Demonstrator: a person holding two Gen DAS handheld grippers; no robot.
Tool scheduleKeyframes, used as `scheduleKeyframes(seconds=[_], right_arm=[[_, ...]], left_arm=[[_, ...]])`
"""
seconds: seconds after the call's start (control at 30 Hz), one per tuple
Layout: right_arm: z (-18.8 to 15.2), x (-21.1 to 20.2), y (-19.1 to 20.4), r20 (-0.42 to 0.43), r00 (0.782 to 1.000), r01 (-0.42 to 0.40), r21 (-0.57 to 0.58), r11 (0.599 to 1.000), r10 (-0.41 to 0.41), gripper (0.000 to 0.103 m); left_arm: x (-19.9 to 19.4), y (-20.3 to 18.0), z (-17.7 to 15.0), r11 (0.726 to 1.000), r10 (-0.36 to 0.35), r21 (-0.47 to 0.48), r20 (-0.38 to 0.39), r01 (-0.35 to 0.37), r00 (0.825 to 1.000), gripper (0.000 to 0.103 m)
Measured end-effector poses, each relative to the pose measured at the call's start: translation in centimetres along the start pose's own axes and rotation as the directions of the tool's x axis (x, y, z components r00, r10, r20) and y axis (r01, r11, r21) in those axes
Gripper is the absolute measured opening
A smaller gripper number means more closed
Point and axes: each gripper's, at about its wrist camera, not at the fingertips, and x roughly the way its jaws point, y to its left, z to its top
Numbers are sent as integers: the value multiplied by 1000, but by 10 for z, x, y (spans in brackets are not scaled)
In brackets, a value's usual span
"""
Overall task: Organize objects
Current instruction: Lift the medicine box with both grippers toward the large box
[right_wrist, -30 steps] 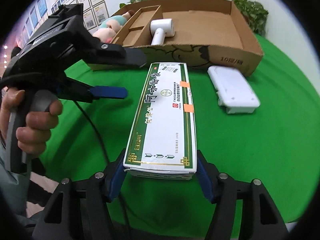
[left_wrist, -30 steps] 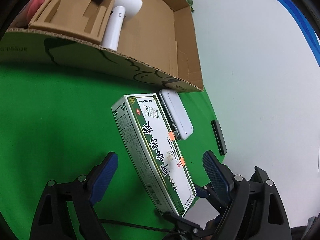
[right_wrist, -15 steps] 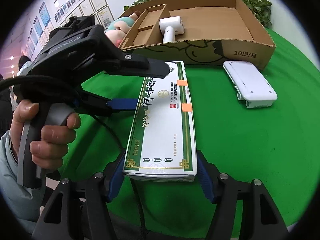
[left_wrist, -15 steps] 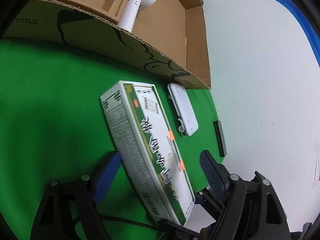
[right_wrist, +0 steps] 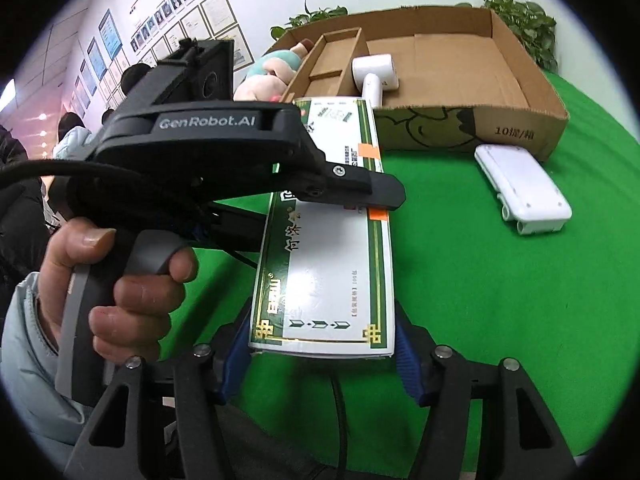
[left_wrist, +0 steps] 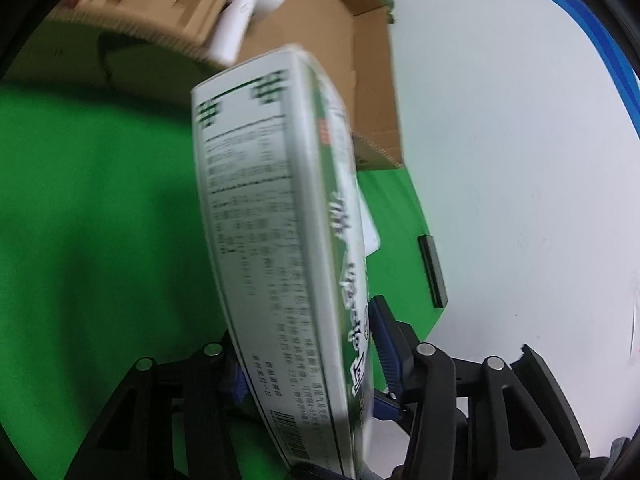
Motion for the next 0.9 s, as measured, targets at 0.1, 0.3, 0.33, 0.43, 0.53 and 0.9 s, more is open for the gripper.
scheduleKeyframes(seconds=[0.1, 0.3, 0.33, 0.43, 0.53, 0.9], right_arm=[[8, -1, -7, 22, 1000, -3, 20, 1000, 2, 59], [35, -13, -9, 102, 995, 13, 8, 1000, -14, 59], [42, -15, -10, 117, 993, 15, 3, 1000, -16, 58], [65, -18, -16, 155, 988, 20, -7, 1000, -18, 58], [92, -13, -23, 191, 982, 12, -9, 1000, -10, 58], [156, -9, -45, 281, 960, 4, -2, 1000, -3, 58]], left_arm=[[-7, -19, 8, 998, 12, 59, 18, -13, 1000, 44], [-22, -60, 38, 984, 24, 176, 68, -36, 997, 44], [-25, -68, 45, 979, 25, 202, 73, -39, 997, 44], [-31, -88, 66, 963, 45, 263, 87, -66, 995, 44], [-39, -103, 90, 949, 54, 303, 99, -82, 994, 44], [-28, -137, 165, 922, 66, 370, 127, -109, 990, 44]])
